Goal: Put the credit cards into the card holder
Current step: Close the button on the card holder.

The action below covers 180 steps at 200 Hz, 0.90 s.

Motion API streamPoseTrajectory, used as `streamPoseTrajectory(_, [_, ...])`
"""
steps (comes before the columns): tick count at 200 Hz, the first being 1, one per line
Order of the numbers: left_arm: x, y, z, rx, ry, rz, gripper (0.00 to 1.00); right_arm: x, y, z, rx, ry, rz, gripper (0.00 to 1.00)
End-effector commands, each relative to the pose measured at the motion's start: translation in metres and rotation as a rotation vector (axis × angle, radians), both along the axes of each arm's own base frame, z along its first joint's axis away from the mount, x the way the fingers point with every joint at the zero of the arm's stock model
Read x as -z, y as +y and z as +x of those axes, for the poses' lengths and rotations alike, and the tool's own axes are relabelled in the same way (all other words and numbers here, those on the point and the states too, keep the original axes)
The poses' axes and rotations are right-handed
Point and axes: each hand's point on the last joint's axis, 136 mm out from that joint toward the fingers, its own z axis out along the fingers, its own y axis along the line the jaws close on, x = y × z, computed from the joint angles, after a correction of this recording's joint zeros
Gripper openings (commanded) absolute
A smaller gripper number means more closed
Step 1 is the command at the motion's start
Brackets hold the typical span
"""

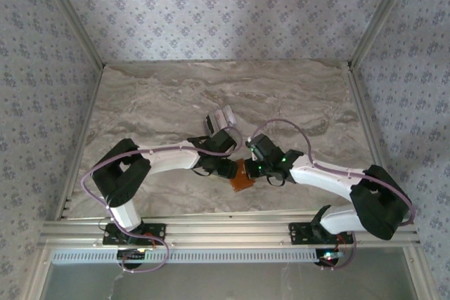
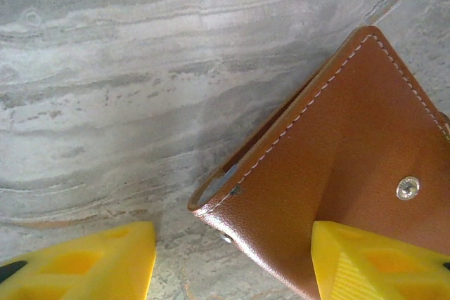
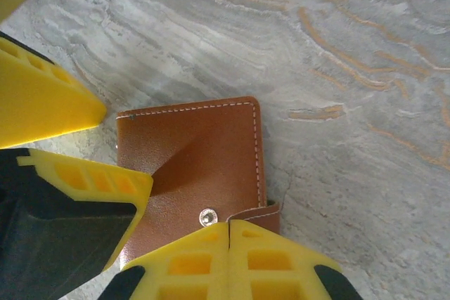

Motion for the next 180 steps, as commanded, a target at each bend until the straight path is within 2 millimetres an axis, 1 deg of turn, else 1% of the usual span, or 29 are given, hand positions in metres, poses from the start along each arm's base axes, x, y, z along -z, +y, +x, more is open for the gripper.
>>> streamPoseTrajectory(1, [0.033, 0.009, -0.012, 0.020, 0.059, 0.074, 0.59, -0.005, 0.014, 0.001, -0.048, 0.000, 0.019, 0.00])
streamPoseTrajectory(24, [0.033, 0.008, -0.012, 0.021, 0.058, 0.074, 0.59, 0.000, 0.017, 0.001, -0.053, 0.013, 0.012, 0.00])
streamPoseTrajectory(34, [0.033, 0.009, -0.012, 0.023, 0.059, 0.075, 0.59, 0.001, 0.019, 0.001, -0.058, 0.019, 0.013, 0.02])
streamPoseTrajectory(53, [0.034, 0.009, -0.012, 0.022, 0.060, 0.076, 0.59, 0.000, 0.022, 0.001, -0.062, 0.020, 0.022, 0.06])
streamPoseTrajectory(71, [0.034, 0.008, -0.012, 0.024, 0.063, 0.073, 0.59, -0.001, 0.024, 0.002, -0.065, 0.019, 0.027, 0.06])
streamPoseTrajectory(107, [0.033, 0.008, -0.013, 0.024, 0.064, 0.071, 0.59, 0.003, 0.026, 0.003, -0.066, 0.026, 0.022, 0.05])
streamPoseTrajectory(143, [0.033, 0.008, -0.013, 0.026, 0.066, 0.069, 0.59, 0.007, 0.029, 0.003, -0.066, 0.034, 0.015, 0.00])
streamPoseTrajectory(180, [0.033, 0.008, -0.013, 0.027, 0.065, 0.069, 0.59, 0.009, 0.031, 0.002, -0.070, 0.037, 0.007, 0.00])
